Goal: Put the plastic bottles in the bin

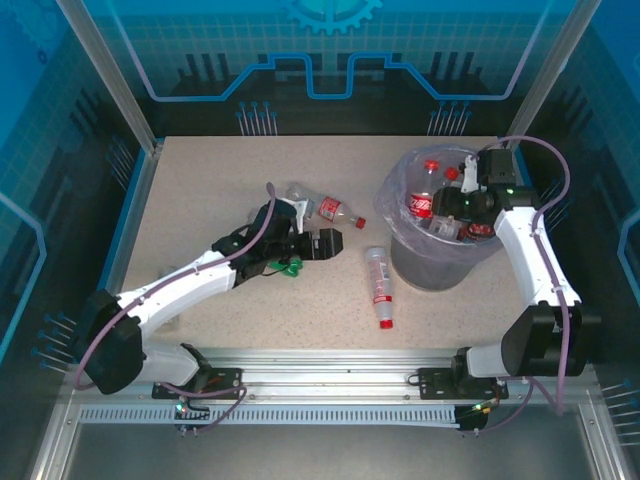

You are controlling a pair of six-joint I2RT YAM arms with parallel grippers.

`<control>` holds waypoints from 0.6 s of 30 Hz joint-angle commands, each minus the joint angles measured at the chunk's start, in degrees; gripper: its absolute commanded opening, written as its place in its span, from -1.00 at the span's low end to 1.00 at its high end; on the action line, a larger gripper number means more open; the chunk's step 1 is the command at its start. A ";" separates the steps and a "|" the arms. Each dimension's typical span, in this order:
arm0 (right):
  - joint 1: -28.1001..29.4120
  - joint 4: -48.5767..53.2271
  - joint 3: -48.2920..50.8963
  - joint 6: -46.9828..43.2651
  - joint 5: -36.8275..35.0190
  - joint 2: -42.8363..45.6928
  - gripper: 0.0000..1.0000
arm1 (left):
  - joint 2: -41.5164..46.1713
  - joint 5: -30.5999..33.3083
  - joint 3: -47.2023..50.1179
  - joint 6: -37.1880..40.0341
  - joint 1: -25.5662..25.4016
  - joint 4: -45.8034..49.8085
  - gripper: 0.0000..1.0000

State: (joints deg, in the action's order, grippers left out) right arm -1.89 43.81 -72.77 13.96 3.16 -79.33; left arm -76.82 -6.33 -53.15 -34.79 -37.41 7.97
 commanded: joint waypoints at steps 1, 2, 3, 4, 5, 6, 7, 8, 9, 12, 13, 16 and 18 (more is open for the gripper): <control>2.17 -2.31 3.42 2.56 -0.78 -2.37 0.05 | 2.32 2.21 1.27 -1.34 0.34 2.46 0.93; 2.70 -2.98 4.10 3.16 -0.59 -2.41 0.05 | 2.50 2.57 1.45 -1.34 0.46 2.86 0.93; 3.35 -3.88 4.86 3.83 -0.29 -2.41 0.05 | 2.66 3.04 1.62 -1.33 0.55 3.41 0.93; 3.80 -4.69 5.59 4.48 0.22 -2.32 0.06 | 2.89 3.32 1.75 -1.26 0.73 3.87 0.93; 4.22 -5.15 6.01 5.11 0.50 -2.32 0.06 | 3.05 3.30 1.96 -1.25 0.91 4.15 0.94; 4.69 -5.51 6.23 5.57 0.66 -2.32 0.08 | 3.20 3.22 2.10 -1.26 1.23 4.48 0.93; 4.91 -5.60 6.23 5.86 0.71 -2.24 0.09 | 3.33 3.25 2.17 -1.10 1.54 4.95 0.93; 4.96 -5.55 5.92 5.93 0.71 -1.98 0.11 | 3.49 3.39 2.00 -0.92 1.71 5.56 0.94; 4.98 -5.34 5.45 5.95 0.57 -1.52 0.12 | 3.60 3.74 1.86 -0.58 1.85 6.44 0.93; 4.97 -3.64 2.85 5.27 -0.16 0.05 0.22 | 4.15 5.04 1.44 0.52 2.14 8.73 0.94; 4.97 -2.99 1.91 4.98 -0.26 0.45 0.26 | 4.26 5.25 1.51 0.54 2.27 9.05 0.93; 5.01 -1.00 -1.08 3.87 -0.09 1.56 0.41 | 4.66 5.10 2.15 0.16 2.76 8.83 0.94; 4.97 0.31 -3.39 3.05 0.18 2.13 0.51 | 4.49 5.01 2.32 -0.09 2.82 8.74 0.94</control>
State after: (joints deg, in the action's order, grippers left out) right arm 2.15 40.82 -72.31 18.04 3.01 -78.87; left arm -73.69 -2.31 -51.90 -35.62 -35.07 15.20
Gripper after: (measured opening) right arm 0.741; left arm 0.968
